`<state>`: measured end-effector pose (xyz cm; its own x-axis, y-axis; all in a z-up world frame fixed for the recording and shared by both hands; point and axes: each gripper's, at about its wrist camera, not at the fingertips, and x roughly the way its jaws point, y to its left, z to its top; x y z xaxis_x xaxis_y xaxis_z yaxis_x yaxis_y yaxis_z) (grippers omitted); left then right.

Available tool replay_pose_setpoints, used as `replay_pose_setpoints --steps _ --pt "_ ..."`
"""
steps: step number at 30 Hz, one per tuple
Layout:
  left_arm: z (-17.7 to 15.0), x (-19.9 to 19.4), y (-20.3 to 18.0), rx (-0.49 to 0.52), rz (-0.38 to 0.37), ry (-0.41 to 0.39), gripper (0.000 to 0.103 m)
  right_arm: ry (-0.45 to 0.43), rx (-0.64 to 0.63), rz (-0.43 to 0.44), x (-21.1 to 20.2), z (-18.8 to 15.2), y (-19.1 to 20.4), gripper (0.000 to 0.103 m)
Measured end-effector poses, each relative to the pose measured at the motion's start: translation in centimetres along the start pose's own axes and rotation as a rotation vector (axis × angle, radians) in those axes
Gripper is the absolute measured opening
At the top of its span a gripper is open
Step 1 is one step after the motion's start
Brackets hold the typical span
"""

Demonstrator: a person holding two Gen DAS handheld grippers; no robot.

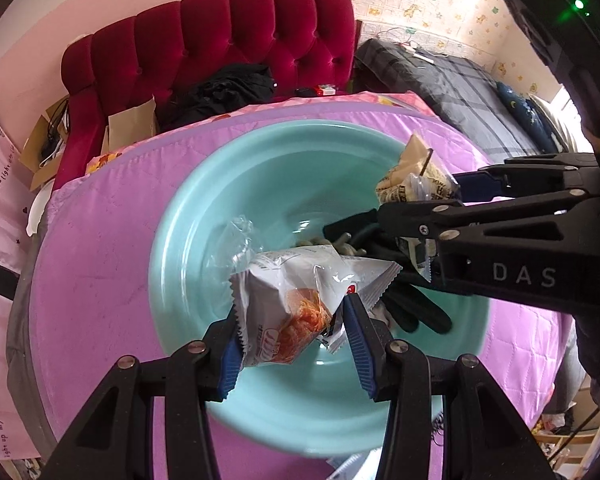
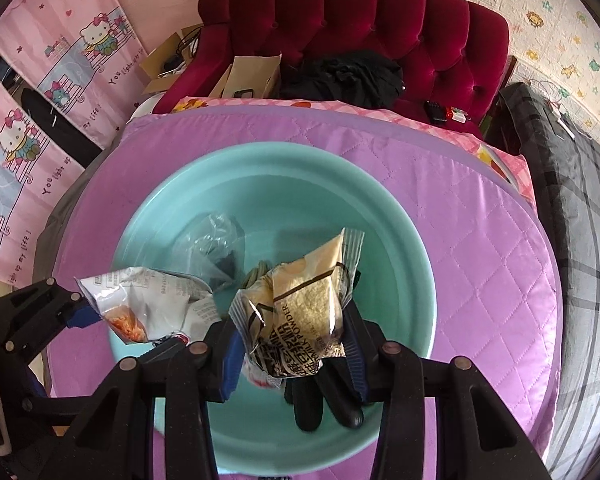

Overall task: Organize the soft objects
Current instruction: 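Carry the gold packet and white chip bag over the teal basin, then open both tools to drop the packet and chip bag into the basin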

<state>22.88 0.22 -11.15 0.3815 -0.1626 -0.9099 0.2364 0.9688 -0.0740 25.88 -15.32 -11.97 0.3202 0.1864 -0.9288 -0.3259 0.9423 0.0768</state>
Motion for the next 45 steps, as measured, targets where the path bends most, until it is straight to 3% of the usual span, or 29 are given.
replay_pose_setpoints --steps 12,23,25,26,27,30,32,45 --pt "1.4 3.1 0.6 -0.012 0.048 0.018 0.051 0.027 0.068 0.025 3.1 2.2 -0.8 0.047" --pt "1.7 3.0 1.2 -0.038 0.066 -0.005 0.053 0.015 0.084 0.051 3.2 2.8 -0.9 0.054" --pt "1.7 2.9 1.2 -0.038 0.084 -0.008 0.058 0.011 0.080 0.055 3.0 2.8 -0.8 0.062" --pt "1.6 2.8 1.2 -0.036 0.094 -0.013 0.067 0.010 0.078 0.054 3.0 2.8 -0.8 0.072" --pt "1.6 2.7 1.2 -0.035 0.102 -0.019 0.083 0.008 0.075 0.049 2.9 2.8 -0.8 0.076" --pt "1.5 2.3 1.2 -0.032 0.123 -0.043 0.103 -0.007 0.070 0.032 2.4 2.8 -0.7 0.091" --pt "1.4 2.0 1.1 -0.027 0.137 -0.053 0.103 -0.018 0.066 0.014 2.0 2.7 -0.7 0.103" --pt "-0.7 -0.5 0.3 -0.014 0.160 -0.071 0.103 -0.044 0.050 -0.015 -0.4 0.4 0.2 0.103"
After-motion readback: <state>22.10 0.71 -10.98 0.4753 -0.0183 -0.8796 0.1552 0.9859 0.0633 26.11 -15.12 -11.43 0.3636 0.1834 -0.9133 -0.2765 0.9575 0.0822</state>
